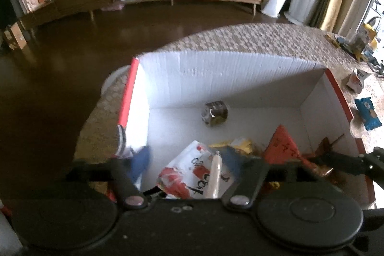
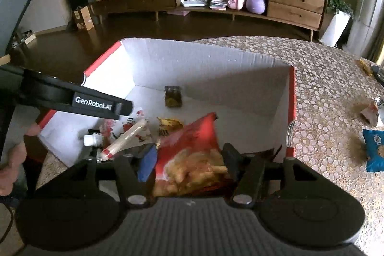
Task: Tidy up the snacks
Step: 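Withdraw both open tools from the box toward the last snacks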
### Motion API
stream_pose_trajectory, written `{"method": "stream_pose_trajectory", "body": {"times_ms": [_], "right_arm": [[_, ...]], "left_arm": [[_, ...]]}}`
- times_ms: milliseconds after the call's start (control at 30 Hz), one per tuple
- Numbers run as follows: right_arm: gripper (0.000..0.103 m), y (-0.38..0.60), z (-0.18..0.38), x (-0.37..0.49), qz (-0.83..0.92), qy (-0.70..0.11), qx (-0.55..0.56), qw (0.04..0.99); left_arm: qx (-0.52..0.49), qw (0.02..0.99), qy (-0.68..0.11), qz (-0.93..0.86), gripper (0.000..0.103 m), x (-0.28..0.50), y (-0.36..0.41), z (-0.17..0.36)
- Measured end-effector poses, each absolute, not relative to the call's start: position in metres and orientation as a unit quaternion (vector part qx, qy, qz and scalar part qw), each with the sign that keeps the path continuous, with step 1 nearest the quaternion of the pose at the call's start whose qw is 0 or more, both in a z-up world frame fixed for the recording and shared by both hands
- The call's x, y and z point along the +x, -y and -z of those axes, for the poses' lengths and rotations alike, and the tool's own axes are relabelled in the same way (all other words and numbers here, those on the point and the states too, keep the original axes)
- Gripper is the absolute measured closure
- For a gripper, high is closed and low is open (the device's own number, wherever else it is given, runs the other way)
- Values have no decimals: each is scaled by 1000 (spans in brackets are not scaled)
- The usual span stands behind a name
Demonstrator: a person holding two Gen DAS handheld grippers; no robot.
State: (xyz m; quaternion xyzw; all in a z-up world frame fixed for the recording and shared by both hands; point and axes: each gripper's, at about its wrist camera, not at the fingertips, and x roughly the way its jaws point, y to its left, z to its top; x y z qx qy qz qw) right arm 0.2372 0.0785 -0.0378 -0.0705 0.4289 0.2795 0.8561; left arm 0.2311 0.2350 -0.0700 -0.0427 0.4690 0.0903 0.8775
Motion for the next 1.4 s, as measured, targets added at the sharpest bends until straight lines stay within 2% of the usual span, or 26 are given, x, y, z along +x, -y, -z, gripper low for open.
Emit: {"method": "stream_pose_trajectory", "body": {"times_ms": [200, 300, 900, 1167, 1233, 1400], "right_arm": [[35, -76, 30, 227, -281, -425, -73, 858], [27, -74, 25, 222, -281, -421, -74, 859], [26, -33, -33, 173, -289, -376, -51, 879], [25, 0, -57, 148, -283, -355, -45, 890], [21, 11, -61, 142, -280, -350, -42, 893], [20, 43, -71, 127, -270, -339, -30, 901]], "left_arm": [[-45, 886, -453, -94, 22, 219, -234, 57], [-41, 889, -446, -99, 18, 212, -232, 51], [-27, 915, -393, -87, 11, 154, -204, -1], [-15, 927, -369, -61, 7, 132, -169, -25], [-11, 930, -363, -51, 5, 127, -158, -29], [-1, 937, -349, -23, 0, 117, -127, -38]]}}
